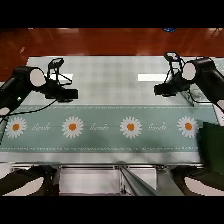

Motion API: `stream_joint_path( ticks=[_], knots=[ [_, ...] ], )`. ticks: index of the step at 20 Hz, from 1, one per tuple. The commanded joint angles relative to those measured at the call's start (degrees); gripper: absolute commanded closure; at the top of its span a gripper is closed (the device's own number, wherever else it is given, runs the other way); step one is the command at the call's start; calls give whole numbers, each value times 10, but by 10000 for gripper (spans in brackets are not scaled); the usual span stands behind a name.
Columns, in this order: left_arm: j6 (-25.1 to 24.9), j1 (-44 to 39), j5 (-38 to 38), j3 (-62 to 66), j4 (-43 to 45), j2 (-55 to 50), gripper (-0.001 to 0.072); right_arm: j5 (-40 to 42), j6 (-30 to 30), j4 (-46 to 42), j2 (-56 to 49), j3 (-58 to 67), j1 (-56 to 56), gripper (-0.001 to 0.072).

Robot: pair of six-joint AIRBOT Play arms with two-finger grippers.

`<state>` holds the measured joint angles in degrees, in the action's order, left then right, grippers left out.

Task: Fold the shirts.

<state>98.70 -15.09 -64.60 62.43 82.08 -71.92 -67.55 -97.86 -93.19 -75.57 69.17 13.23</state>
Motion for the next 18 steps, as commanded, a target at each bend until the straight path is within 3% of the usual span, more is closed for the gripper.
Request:
stream_joint_path(
  ticks=[1,13,15,18],
  knots=[
    [0,1,0,0,0,0,688,0,0,0,0,0,0,680],
    [0,1,33,0,0,0,688,0,0,0,0,0,0,680],
    [0,1,83,0,0,-3,688,3,0,0,0,0,0,680],
    [0,1,153,0,0,-9,688,82,-1,7,0,0,0,680]
  ],
)
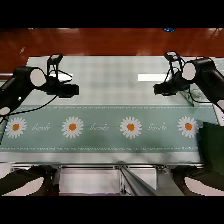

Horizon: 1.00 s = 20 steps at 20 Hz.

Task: Fold the shirts.

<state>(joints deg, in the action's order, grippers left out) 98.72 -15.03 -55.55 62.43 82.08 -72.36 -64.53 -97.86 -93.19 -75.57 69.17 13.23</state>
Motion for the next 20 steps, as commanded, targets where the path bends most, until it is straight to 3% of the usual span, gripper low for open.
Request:
stream_joint_path(
  ticks=[1,2,3,4,5,8,9,12,16,20],
  knots=[
    [0,0,79,0,0,-9,687,65,0,22,0,0,0,680],
    [0,1,92,0,0,-14,667,92,0,28,0,0,0,676],
    [0,2,97,0,5,-19,530,123,0,21,0,0,0,571],
    [0,5,98,0,15,-24,235,162,0,-10,0,0,0,317],
    [0,10,94,2,31,-26,199,196,-8,-55,0,3,0,300],
    [-13,45,-1,19,103,-4,199,210,-124,-276,0,47,-38,300],
    [-19,60,-16,16,102,18,199,214,-152,-309,-1,58,-66,300],
    [-31,61,25,-35,54,118,199,223,-169,-245,-31,66,-172,302],
    [-32,19,88,-163,3,233,199,202,-82,-81,-129,66,-253,302],
    [17,14,80,-232,4,244,199,197,-64,-41,-207,66,-263,302]
  ],
)
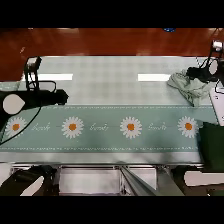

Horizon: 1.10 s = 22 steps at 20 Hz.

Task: Fold the shirts.

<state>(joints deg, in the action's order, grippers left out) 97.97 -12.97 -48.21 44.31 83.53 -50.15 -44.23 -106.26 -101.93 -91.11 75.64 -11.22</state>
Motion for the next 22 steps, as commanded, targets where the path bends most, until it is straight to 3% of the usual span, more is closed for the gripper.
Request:
stream_joint_path(
  ticks=[1,3,4,5,8,11,15,18,22],
  knots=[
    [30,-6,7,-56,-11,19,199,-13,20,57,-65,1,-18,303],
    [33,-6,11,-58,-10,14,199,-38,20,76,-83,1,-18,311],
    [33,-6,22,-58,-10,13,199,-52,22,80,-84,2,-18,428],
    [33,-6,40,-57,-9,13,199,-73,50,85,-80,8,-17,681],
    [33,14,83,-44,10,13,199,-120,127,103,-47,69,-17,680],
    [32,85,42,-5,17,22,200,-140,169,136,18,165,-17,680],
    [30,178,-29,12,0,69,200,-136,232,247,113,287,-12,680],
    [-13,171,-140,2,-7,102,200,-137,240,249,161,367,24,680],
    [-12,165,-128,-61,-40,164,200,-117,241,249,199,429,97,681]
  ],
)
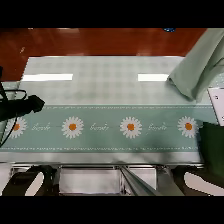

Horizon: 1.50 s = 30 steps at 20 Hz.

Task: Fold the shirts.

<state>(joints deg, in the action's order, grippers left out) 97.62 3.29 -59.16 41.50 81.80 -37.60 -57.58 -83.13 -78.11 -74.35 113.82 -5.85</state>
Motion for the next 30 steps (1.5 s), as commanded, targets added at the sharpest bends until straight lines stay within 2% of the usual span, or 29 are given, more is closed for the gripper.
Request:
stream_joint_path(
  ticks=[1,8,12,17,21,23,26,28,30],
  knots=[
    [-9,3,-7,-47,-32,51,200,31,11,10,43,47,64,681],
    [-9,2,11,-90,-100,79,200,94,14,10,82,47,213,681],
    [-9,3,28,-98,-113,79,200,85,18,1,78,47,303,681],
    [-9,3,39,-103,-113,79,200,-9,10,7,69,39,362,681],
    [-15,5,87,-103,-103,79,200,-106,26,121,68,-90,369,681],
    [-15,11,92,-103,-105,79,200,-72,30,158,68,-197,394,681],
    [-15,11,78,-103,-108,79,200,20,30,194,49,-359,451,680],
    [-15,11,77,-103,-107,79,200,84,30,200,9,-423,486,680],
    [-16,11,83,-103,-102,79,200,142,-8,189,-46,-443,507,680]
  ],
)
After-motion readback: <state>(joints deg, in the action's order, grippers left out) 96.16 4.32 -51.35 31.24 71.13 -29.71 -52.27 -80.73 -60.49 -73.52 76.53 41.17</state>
